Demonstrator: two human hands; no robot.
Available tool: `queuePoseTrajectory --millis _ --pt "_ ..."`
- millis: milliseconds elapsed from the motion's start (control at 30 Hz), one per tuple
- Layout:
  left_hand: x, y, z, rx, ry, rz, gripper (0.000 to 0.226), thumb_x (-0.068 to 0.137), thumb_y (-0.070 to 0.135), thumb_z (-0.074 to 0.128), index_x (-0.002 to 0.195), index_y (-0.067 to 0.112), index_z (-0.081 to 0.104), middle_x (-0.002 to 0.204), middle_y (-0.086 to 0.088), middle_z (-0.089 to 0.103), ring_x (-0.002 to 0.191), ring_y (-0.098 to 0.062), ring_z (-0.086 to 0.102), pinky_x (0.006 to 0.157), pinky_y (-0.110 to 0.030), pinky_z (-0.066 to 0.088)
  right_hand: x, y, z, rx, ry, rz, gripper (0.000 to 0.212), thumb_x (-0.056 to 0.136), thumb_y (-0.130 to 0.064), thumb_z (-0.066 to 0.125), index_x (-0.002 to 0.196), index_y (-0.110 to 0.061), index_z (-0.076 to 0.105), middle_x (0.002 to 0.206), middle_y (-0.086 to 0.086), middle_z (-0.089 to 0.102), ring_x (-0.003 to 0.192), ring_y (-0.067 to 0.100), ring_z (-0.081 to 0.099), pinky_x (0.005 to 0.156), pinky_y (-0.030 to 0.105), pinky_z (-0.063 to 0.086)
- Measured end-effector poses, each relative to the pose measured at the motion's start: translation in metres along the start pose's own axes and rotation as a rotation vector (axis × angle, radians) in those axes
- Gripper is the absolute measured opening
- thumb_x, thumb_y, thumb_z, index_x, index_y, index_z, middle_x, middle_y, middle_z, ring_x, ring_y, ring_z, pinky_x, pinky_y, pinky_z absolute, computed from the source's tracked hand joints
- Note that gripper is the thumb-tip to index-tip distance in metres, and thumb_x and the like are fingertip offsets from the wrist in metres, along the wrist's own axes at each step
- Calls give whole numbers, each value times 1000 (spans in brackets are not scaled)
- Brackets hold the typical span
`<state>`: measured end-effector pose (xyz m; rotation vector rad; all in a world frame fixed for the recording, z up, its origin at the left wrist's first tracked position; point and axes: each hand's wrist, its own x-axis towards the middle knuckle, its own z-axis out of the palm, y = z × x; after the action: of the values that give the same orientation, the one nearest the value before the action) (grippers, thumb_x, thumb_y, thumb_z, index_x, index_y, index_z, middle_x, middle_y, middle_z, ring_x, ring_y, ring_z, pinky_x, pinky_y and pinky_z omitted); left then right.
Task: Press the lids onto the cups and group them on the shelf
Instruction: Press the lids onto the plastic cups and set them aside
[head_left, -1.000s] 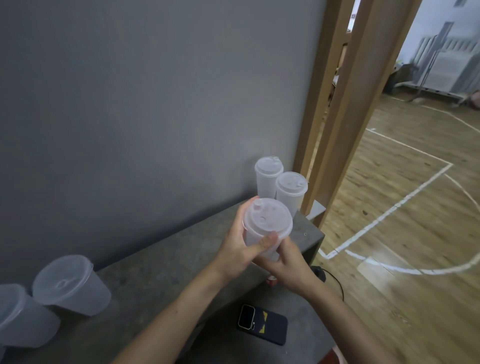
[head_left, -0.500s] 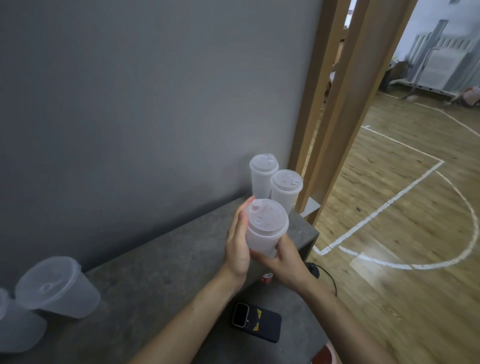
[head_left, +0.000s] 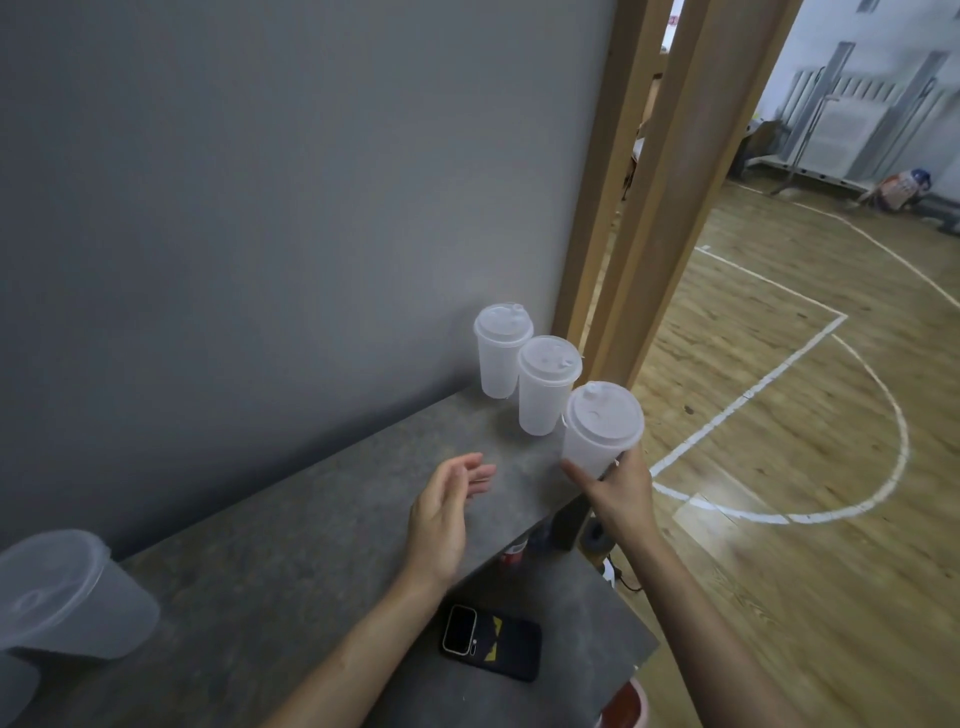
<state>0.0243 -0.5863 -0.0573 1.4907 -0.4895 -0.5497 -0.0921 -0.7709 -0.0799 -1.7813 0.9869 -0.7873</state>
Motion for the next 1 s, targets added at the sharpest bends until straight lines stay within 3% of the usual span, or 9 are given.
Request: queuePoseTrajectory --millis 133,300,400,500,633,800,900,1000 --pt "0 -1 -8 28 3 3 30 110 18 36 113 15 66 104 -2 77 96 -14 72 84 -16 52 7 7 4 -71 -56 66 75 81 -14 86 142 -17 42 128 -8 54 112 9 51 86 16 43" --pt "1 -1 -14 50 13 16 29 110 16 37 110 13 66 98 0 79 90 -15 73 80 -19 52 12 14 6 -107 -69 74 72 81 -14 85 140 -14 43 127 -3 54 113 16 52 88 29 46" --pt "1 -2 -15 46 19 13 28 109 15 38 109 13 65 97 -1 79 89 -16 73 77 -18 51 12 16 7 -99 -77 67 74 81 -13 85 140 -15 41 127 -6 51 116 16 51 88 27 45" --pt "1 -2 -14 47 20 6 25 109 14 39 110 14 65 98 -1 78 88 -16 72 77 -19 51 6 14 6 -83 -61 50 78 78 -10 87 136 -18 37 129 -7 48 116 14 48 83 15 42" --pt "-5 0 -24 55 34 -7 23 108 13 41 108 16 65 98 0 78 88 -16 72 78 -19 50 -20 17 12 -52 27 71 91 72 -17 93 143 -19 36 143 1 49 127 15 49 105 36 48" --pt "-31 3 -64 101 111 33 19 107 11 46 106 17 64 98 0 77 89 -13 70 79 -15 48 -80 -1 45 106 104 77 80 81 -15 87 145 -9 40 148 10 46 137 21 48 116 37 40" --pt "-52 -1 -95 121 195 37 18 106 9 47 105 17 64 99 1 77 89 -11 69 82 -17 49 -103 -13 77 200 -15 93 76 83 -16 86 145 -12 42 149 9 49 137 19 48 115 35 39" --pt "-75 4 -124 162 286 76 16 105 9 49 106 17 64 101 2 76 92 -11 70 87 -23 51 -122 -30 113 238 -195 42 69 82 -18 86 139 -16 46 142 3 54 130 15 52 108 20 39"
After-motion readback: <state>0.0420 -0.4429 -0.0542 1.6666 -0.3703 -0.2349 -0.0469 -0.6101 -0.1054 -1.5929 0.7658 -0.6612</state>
